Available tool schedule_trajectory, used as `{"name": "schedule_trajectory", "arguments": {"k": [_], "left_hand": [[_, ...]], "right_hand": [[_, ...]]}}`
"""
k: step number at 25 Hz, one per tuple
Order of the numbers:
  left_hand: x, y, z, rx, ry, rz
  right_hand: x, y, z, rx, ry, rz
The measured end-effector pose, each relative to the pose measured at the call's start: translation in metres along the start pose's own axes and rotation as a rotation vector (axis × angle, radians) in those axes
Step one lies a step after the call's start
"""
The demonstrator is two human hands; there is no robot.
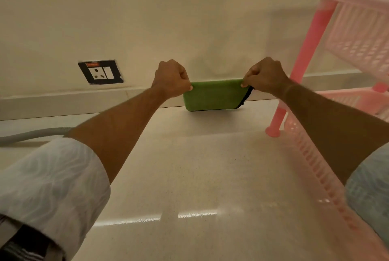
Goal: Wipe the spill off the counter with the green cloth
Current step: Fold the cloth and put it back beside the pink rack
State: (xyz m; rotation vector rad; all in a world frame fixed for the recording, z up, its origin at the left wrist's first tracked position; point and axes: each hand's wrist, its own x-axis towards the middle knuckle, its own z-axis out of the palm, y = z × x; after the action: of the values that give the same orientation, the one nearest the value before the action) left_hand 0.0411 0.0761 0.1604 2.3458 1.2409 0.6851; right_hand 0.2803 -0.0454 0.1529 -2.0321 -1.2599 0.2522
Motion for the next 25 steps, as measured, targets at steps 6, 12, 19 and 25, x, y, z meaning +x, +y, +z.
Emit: {"name": "schedule_trajectory", "arguments": {"k": [6,12,19,25], "left_hand": [[-0.043,-0.033,0.045,0.191,-0.504,0.226],[-0.083,-0.048,0.082,0.361,-0.746,0.367],[-0.091,-0.062,0.108,0.304,-0.369,0.222],[-0.084,-0.061,0.157,0.309,-0.348,0.177]], "right_hand": [[-0.036,0.038,0.028,-0.203,-0.671,0.106],[-0.059,0.046,0.063,-0.449,-0.949,0.149],[-0.060,0.051,0.093,-0.375,-0.362,-0.052],[-0.083,0.067,0.158,-0.464,-0.313,-0.170]]}}
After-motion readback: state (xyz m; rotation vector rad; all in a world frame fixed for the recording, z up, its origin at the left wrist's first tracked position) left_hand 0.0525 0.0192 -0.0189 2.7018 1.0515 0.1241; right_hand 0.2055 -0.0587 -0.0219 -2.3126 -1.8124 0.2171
